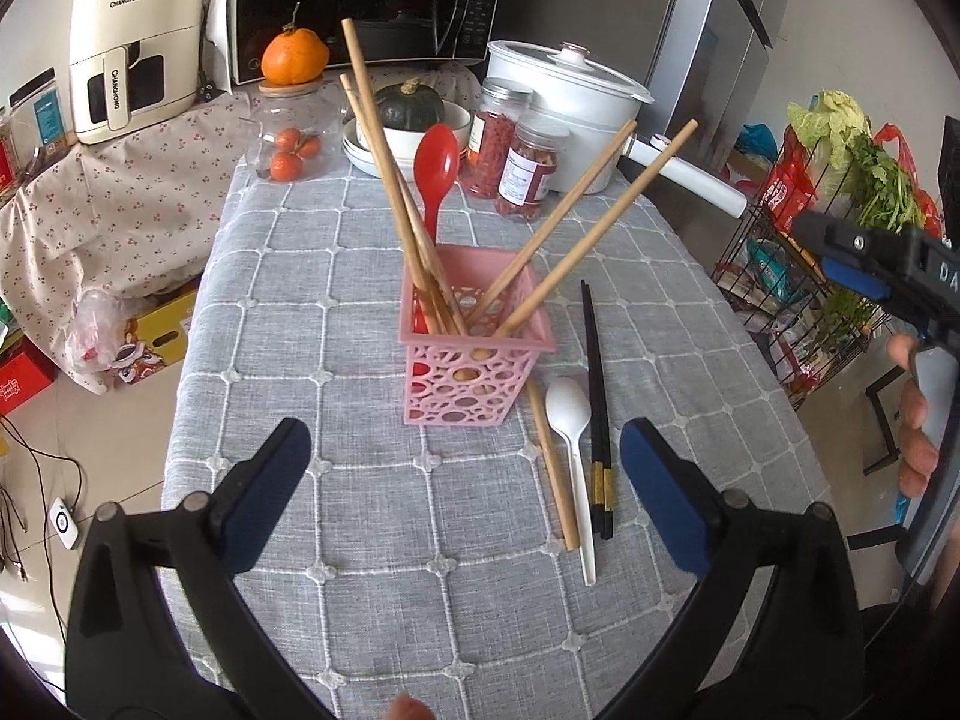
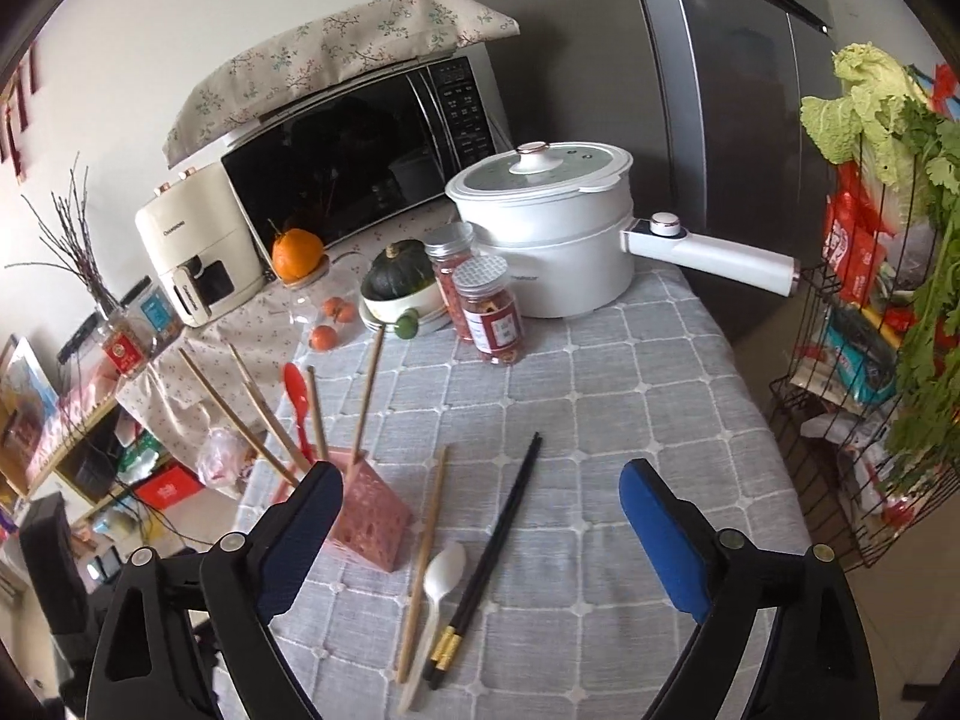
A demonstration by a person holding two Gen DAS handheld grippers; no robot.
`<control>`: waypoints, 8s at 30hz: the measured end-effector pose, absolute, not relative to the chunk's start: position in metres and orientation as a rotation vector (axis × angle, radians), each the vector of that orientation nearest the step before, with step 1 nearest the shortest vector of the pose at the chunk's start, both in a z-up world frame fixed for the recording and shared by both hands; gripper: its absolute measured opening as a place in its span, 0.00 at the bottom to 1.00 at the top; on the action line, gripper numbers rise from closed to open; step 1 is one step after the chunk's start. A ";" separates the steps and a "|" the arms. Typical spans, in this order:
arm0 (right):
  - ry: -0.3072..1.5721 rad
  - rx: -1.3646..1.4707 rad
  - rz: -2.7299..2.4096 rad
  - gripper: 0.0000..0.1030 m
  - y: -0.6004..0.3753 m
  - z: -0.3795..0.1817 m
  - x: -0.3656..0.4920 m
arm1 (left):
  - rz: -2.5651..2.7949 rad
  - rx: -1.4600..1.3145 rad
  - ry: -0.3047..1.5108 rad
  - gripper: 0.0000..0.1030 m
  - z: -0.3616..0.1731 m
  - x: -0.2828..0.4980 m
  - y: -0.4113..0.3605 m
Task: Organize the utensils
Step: 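Lower the right gripper onto a black chopstick and close on it, then grasp the other black chopstick with the left gripper while the right gripper lifts its one, then carry both black chopsticks over the pink basket and release the left gripper's one, then open the right gripper to drop its black chopstick into the pink basket, then lower the right gripper onto the last wooden chopstick and close on it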
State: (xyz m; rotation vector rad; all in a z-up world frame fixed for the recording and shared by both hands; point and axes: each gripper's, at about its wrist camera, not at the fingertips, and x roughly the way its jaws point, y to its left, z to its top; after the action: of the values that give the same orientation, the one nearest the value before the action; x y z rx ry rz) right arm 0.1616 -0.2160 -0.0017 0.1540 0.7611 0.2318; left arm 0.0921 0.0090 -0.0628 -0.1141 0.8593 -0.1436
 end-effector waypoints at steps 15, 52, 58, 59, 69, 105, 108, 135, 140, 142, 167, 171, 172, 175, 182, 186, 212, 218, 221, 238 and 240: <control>1.111 0.127 0.198 1.00 -0.227 -0.102 0.202 | -0.154 -0.070 0.904 0.99 -0.074 0.096 -0.003; 1.179 -0.069 -0.003 1.00 -0.173 -0.174 0.259 | -0.158 -0.076 0.996 1.00 -0.092 0.105 0.002; 1.267 -0.020 -0.004 0.96 -0.183 -0.175 0.262 | -0.159 -0.020 0.957 0.99 -0.087 0.102 -0.012; 1.270 -0.025 -0.002 0.89 -0.185 -0.173 0.261 | -0.160 0.003 0.940 1.00 -0.085 0.101 -0.017; 1.278 0.009 0.085 0.17 -0.228 -0.160 0.245 | -0.234 0.125 0.985 1.00 -0.097 0.102 -0.081; 1.285 0.277 0.067 0.07 -0.328 -0.157 0.233 | -0.136 0.251 1.135 0.06 -0.149 0.219 -0.178; 1.254 0.291 0.064 0.07 -0.331 -0.147 0.225 | -0.200 0.238 1.098 0.06 -0.132 0.191 -0.183; 0.756 0.201 0.185 0.06 -0.256 0.003 0.120 | -0.353 -0.057 0.547 0.06 0.030 0.054 -0.050; 0.696 0.203 0.252 0.06 -0.232 0.024 0.120 | -0.287 -0.112 0.462 0.06 0.050 0.059 -0.020; 0.682 0.196 0.283 0.06 -0.220 0.031 0.117 | -0.261 -0.130 0.439 0.06 0.054 0.062 -0.011; 0.570 0.162 0.439 0.06 -0.142 0.061 0.105 | -0.093 -0.199 0.509 0.06 -0.003 0.123 0.032; 0.524 0.165 0.430 0.06 -0.129 0.066 0.111 | -0.092 -0.271 0.593 0.16 -0.019 0.130 0.041; 0.514 0.165 0.426 0.06 -0.126 0.067 0.112 | -0.097 -0.280 0.600 0.26 -0.020 0.129 0.041; 0.478 0.164 0.404 0.06 -0.115 0.069 0.121 | -0.114 -0.277 0.589 0.46 -0.012 0.118 0.040; 0.473 0.120 0.324 0.06 -0.091 0.050 0.156 | -0.133 -0.297 0.607 0.55 -0.001 0.096 0.054; 0.514 0.155 0.296 0.06 -0.089 0.030 0.178 | -0.123 -0.311 0.643 0.55 -0.006 0.095 0.064; 0.565 0.347 0.314 0.74 -0.172 0.037 0.164 | -0.117 -0.238 0.820 0.82 -0.045 0.090 0.048; 0.627 0.260 0.244 0.84 -0.206 0.019 0.153 | -0.136 -0.200 0.902 0.82 -0.067 0.090 0.025; 0.694 0.204 0.231 0.86 -0.215 0.002 0.153 | -0.145 -0.180 0.942 0.82 -0.078 0.091 0.013; 1.053 0.174 0.407 0.74 -0.190 -0.118 0.230 | -0.168 -0.172 1.001 0.82 -0.095 0.092 0.006; 1.075 0.225 0.425 0.60 -0.188 -0.128 0.247 | -0.178 -0.184 0.998 0.82 -0.093 0.091 0.010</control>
State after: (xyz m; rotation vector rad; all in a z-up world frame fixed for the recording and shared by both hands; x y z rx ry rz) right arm 0.2472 -0.1876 -0.1281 0.2250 1.0754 0.4254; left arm 0.0911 0.0097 -0.0932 -0.1840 0.9978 -0.1776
